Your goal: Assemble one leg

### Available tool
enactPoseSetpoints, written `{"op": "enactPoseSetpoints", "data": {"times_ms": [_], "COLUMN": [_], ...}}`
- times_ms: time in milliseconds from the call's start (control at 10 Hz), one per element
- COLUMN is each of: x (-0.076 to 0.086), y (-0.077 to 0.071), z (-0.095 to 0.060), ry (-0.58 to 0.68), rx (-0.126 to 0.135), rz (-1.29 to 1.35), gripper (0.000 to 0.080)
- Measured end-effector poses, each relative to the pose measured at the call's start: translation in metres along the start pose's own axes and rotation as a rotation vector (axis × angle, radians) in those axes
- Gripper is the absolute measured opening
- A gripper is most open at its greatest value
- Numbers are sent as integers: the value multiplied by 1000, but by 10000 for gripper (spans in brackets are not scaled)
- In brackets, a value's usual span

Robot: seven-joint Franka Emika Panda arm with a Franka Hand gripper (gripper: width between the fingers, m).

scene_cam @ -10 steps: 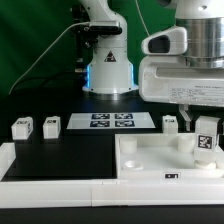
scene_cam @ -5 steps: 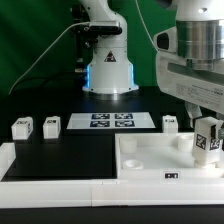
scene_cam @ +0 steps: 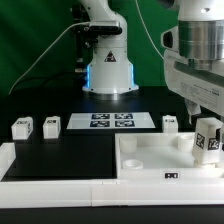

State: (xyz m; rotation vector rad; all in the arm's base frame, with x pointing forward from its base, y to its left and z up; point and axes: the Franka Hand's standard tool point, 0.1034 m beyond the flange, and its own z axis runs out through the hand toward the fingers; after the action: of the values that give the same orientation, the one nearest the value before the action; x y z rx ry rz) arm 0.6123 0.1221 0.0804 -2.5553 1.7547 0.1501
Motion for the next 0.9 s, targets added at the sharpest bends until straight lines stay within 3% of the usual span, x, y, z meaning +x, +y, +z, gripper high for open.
{"op": "enactPoseSetpoints", "data": {"times_ms": [100, 900], "x": [-1, -3], "y": [0, 2], "z": [0, 3], "ry": [0, -5], "rx": [-1, -12], "rz": [-6, -873], "gripper": [624, 649]}}
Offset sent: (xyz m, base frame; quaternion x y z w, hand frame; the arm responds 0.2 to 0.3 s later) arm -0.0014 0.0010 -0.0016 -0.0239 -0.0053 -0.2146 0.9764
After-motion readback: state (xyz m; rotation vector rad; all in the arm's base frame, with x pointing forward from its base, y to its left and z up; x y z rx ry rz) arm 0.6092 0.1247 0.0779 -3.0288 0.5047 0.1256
